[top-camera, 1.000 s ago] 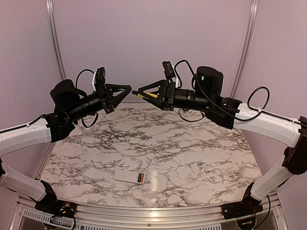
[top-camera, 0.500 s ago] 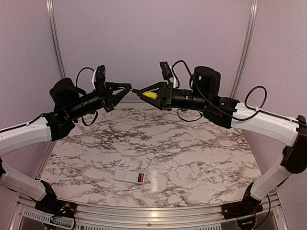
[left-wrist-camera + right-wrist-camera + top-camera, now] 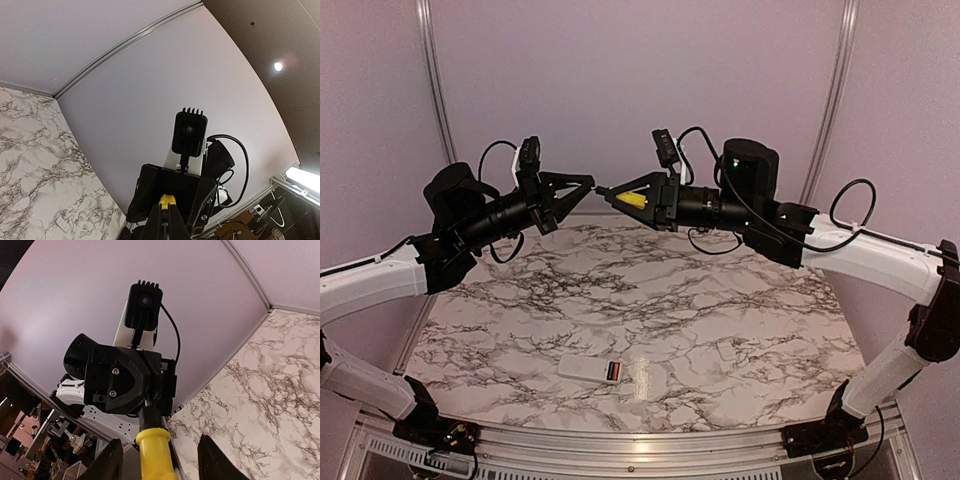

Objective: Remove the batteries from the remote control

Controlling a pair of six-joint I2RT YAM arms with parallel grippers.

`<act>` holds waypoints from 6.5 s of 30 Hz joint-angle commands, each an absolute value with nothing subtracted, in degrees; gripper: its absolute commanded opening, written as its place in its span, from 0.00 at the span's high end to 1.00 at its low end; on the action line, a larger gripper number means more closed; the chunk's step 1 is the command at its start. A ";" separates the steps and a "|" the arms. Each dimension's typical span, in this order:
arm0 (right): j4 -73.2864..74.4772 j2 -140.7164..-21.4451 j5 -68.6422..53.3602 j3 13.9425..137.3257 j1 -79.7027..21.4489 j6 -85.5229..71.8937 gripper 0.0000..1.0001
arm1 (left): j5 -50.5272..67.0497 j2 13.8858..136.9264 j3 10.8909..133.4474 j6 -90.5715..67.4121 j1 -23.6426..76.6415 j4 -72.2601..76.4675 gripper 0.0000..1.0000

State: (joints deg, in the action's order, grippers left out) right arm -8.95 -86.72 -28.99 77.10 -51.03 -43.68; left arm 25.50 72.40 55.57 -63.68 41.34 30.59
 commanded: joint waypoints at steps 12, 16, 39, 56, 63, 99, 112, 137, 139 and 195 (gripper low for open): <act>-8.21 -85.87 -30.42 79.07 -51.42 -42.23 0.87 | 26.28 70.45 55.81 -62.16 41.22 29.28 1.00; -8.31 -85.99 -31.01 78.71 -51.42 -42.28 0.93 | 26.29 70.49 55.72 -62.13 41.22 28.93 1.00; -12.48 -85.33 -29.14 77.87 -51.15 -44.62 0.52 | 25.05 69.17 54.85 -61.43 41.22 28.32 1.00; -11.90 -88.05 -32.03 80.40 -51.08 -44.82 0.63 | 25.47 70.61 55.20 -61.99 41.22 30.32 1.00; -12.16 -88.50 -32.00 81.04 -50.98 -44.82 0.75 | 25.63 70.75 55.28 -62.00 41.22 30.19 1.00; -12.10 -87.43 -26.51 80.77 -50.89 -44.82 0.62 | 26.37 69.85 55.99 -60.08 41.22 27.11 1.00; -12.03 -88.55 -29.13 81.34 -50.88 -44.82 0.95 | 26.39 70.14 55.58 -59.65 41.14 26.48 1.00; 32.08 -78.59 -15.41 73.81 -49.35 -33.95 1.00 | 19.63 74.09 49.71 -25.09 39.33 -19.52 0.11; 33.73 -78.83 -14.41 73.51 -49.18 -33.85 1.00 | 20.48 77.28 48.30 -26.02 40.01 -18.52 0.12; 44.56 -77.81 -13.49 77.85 -43.06 -19.44 1.00 | -6.91 66.92 39.30 -0.78 59.85 -15.26 0.01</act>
State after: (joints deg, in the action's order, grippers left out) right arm 46.50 -75.35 -15.75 75.18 -43.31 -18.22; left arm -9.43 64.95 40.91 -12.23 59.64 -20.36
